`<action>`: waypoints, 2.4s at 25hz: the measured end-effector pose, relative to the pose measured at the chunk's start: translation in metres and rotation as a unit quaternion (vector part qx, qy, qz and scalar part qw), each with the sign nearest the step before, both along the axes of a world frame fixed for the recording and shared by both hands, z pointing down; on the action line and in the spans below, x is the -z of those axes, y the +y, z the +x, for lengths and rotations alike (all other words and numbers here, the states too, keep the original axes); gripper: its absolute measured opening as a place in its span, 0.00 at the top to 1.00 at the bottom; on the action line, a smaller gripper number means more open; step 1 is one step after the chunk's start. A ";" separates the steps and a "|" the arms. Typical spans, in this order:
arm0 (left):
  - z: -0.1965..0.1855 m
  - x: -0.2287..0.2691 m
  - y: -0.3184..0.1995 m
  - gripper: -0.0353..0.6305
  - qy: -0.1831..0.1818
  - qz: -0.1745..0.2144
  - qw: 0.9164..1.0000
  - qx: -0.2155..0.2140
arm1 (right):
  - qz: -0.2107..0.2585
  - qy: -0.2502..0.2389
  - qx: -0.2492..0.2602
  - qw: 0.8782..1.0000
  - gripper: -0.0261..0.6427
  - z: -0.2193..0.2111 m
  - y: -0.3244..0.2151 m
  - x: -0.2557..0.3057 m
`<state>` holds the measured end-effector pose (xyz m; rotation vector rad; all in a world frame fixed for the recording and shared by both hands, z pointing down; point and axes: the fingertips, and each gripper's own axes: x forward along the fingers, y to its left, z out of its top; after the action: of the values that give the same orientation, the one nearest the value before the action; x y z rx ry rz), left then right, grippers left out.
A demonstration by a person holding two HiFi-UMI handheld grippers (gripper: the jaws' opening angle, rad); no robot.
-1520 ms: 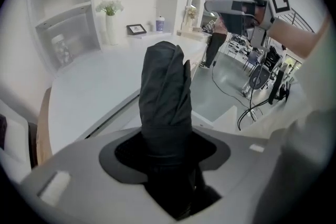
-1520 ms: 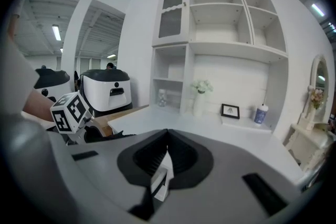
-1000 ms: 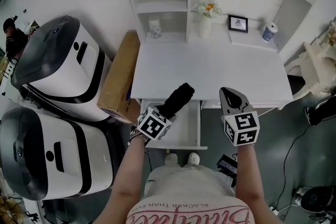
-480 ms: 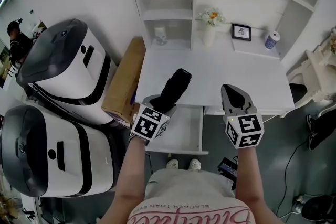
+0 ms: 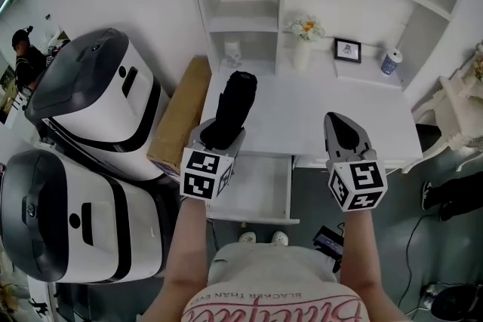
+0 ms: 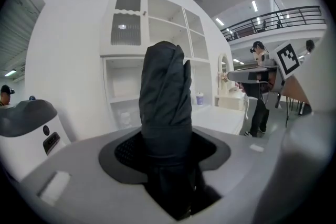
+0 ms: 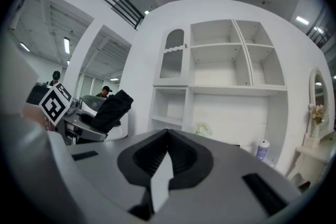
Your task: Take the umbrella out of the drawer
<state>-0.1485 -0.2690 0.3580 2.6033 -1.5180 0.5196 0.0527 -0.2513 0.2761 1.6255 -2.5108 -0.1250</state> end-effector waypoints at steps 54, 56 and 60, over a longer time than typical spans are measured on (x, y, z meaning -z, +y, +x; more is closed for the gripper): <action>-0.065 0.141 0.024 0.58 0.114 0.228 0.963 0.087 | 0.084 0.020 0.014 0.996 0.95 -0.010 0.012 0.059; -0.065 0.141 0.024 0.58 0.113 0.229 0.963 0.088 | 0.083 0.019 0.014 0.996 0.95 -0.008 0.012 0.058; -0.065 0.142 0.025 0.58 0.114 0.233 0.962 0.088 | 0.083 0.018 0.013 0.996 0.95 -0.007 0.012 0.056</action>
<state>-0.2135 -0.2441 0.2157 2.6737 -1.9524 -0.1761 0.0457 -0.2392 0.2202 1.6339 -2.5542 -0.3738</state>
